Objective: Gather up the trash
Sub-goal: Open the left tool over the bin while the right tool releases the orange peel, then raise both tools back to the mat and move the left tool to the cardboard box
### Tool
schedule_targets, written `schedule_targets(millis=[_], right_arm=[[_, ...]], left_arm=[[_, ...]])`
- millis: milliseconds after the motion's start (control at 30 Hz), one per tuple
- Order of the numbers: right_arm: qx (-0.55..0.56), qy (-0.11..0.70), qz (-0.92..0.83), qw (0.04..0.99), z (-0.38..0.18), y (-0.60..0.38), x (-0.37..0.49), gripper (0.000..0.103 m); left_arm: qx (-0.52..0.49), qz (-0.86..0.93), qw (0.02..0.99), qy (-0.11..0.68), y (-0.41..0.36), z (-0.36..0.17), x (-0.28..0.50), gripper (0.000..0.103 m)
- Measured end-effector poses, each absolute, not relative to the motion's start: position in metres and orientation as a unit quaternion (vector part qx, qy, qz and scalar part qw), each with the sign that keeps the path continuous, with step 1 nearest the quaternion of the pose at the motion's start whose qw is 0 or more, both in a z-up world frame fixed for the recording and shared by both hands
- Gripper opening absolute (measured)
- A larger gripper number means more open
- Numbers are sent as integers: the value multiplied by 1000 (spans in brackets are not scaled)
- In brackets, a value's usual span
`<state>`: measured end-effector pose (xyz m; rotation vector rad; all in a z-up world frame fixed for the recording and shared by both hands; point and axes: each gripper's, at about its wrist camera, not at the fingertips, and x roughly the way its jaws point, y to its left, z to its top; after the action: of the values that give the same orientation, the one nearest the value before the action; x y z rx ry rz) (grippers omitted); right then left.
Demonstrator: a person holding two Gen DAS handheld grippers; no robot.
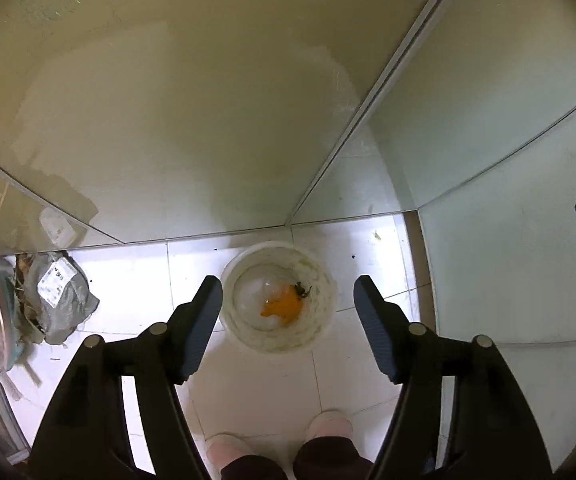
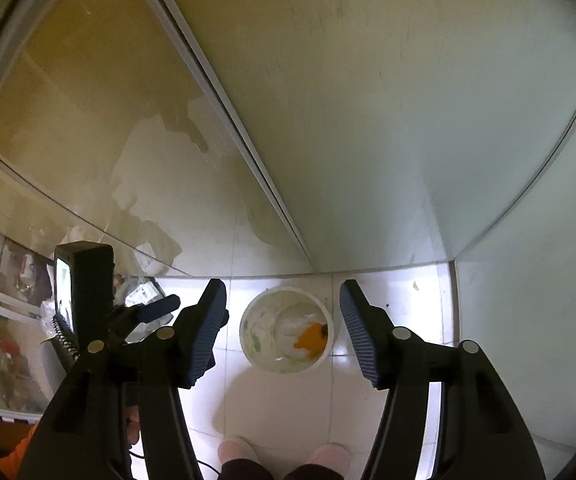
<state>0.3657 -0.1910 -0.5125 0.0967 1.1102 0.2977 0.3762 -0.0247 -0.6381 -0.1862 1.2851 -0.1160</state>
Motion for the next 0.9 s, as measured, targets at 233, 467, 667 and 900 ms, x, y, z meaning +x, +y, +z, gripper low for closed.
schedule_targets(millis=[233,467,667,900], right_arm=[[42,513,143,845,-446,-180,357,56],[33,485,141,862,-332,-164,334,56],[29,445,139,884,-240,-151,310,55],[31,380,136,915,-152,-127,275,56]], left_arm=[[-81,-46,810,580,-8,-551,358,67],[-83,-37,840,534,26,-410,336,67],[-81,-42,878,469,45,-279,311,67],[-64,-55,919,386,65,-156,286,71]])
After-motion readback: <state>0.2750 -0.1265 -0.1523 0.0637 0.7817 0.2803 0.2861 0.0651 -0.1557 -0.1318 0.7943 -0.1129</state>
